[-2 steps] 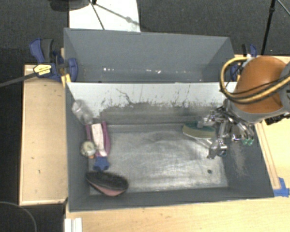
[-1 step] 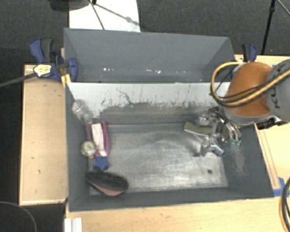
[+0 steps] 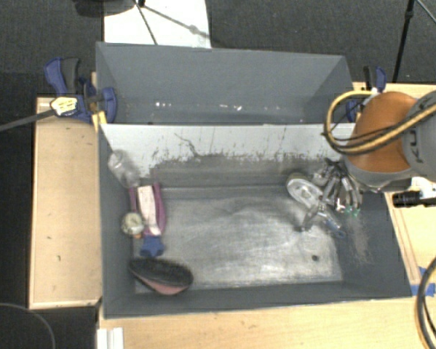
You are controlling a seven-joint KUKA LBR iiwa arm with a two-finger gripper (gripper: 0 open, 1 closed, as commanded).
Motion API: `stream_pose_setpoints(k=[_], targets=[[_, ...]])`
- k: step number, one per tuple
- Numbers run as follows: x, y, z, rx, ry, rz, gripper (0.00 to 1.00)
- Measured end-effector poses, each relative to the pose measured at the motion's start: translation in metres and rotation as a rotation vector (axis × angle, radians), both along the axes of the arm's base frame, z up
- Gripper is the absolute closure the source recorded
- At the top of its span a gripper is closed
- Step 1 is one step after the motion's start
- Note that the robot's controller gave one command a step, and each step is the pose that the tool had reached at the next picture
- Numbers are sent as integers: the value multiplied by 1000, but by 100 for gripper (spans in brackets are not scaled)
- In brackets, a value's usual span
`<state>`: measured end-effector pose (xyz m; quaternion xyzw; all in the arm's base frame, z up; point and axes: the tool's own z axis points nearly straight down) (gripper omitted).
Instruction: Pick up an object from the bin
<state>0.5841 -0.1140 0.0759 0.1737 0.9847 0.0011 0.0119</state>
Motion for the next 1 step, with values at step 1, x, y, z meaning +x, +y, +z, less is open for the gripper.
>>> stream_pose_setpoints(k=[1], targets=[[0, 1, 1, 2, 1, 1, 100]])
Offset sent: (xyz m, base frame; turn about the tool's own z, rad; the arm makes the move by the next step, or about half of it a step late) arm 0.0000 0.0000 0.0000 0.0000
